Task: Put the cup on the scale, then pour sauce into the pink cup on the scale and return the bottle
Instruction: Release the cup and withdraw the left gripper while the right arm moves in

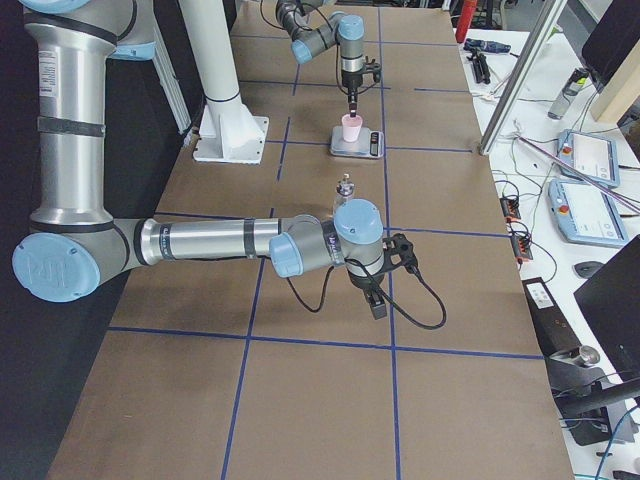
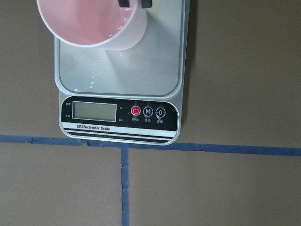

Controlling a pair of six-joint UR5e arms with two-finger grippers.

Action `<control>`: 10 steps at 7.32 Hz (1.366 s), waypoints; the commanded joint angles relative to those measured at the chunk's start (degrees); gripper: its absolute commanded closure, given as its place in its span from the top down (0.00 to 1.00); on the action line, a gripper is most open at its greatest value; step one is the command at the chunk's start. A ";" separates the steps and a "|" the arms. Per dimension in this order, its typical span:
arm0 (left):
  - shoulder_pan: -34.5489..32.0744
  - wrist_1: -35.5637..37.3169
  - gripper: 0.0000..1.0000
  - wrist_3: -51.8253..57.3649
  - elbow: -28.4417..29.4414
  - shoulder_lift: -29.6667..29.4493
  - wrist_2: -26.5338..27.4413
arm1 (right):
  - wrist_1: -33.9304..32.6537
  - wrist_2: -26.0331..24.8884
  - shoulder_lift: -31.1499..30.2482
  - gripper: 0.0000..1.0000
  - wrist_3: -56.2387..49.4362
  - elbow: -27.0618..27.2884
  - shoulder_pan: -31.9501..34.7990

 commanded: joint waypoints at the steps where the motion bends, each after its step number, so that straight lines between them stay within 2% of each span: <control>1: -0.75 0.62 1.00 1.10 -2.10 0.86 0.22 | 0.09 1.12 0.00 1.00 0.00 0.51 0.00; 2: -2.76 2.19 1.00 5.55 -5.85 3.39 0.04 | 0.18 1.48 0.00 1.00 0.00 0.86 0.00; 4: -9.07 9.47 1.00 20.02 -19.09 12.16 -0.31 | 0.18 2.70 -0.44 1.00 2.09 3.83 0.00; 5: -12.15 10.11 1.00 26.53 -23.95 17.34 -0.40 | 0.35 4.36 -1.31 1.00 10.55 8.38 -0.70; 6: -16.10 9.77 1.00 35.04 -26.17 23.05 -0.92 | 0.35 4.38 -3.23 1.00 17.68 14.86 -3.31; 8: -27.58 9.07 1.00 53.75 -26.10 31.33 -3.64 | 0.35 4.12 -3.78 1.00 34.02 24.99 -10.33; 9: -34.70 8.98 1.00 63.76 -25.49 35.02 -6.17 | 3.92 3.07 -3.78 1.00 42.19 27.38 -13.68; 10: -43.03 9.06 1.00 70.48 -21.05 36.62 -10.38 | 9.09 0.71 -4.39 1.00 49.06 28.19 -17.45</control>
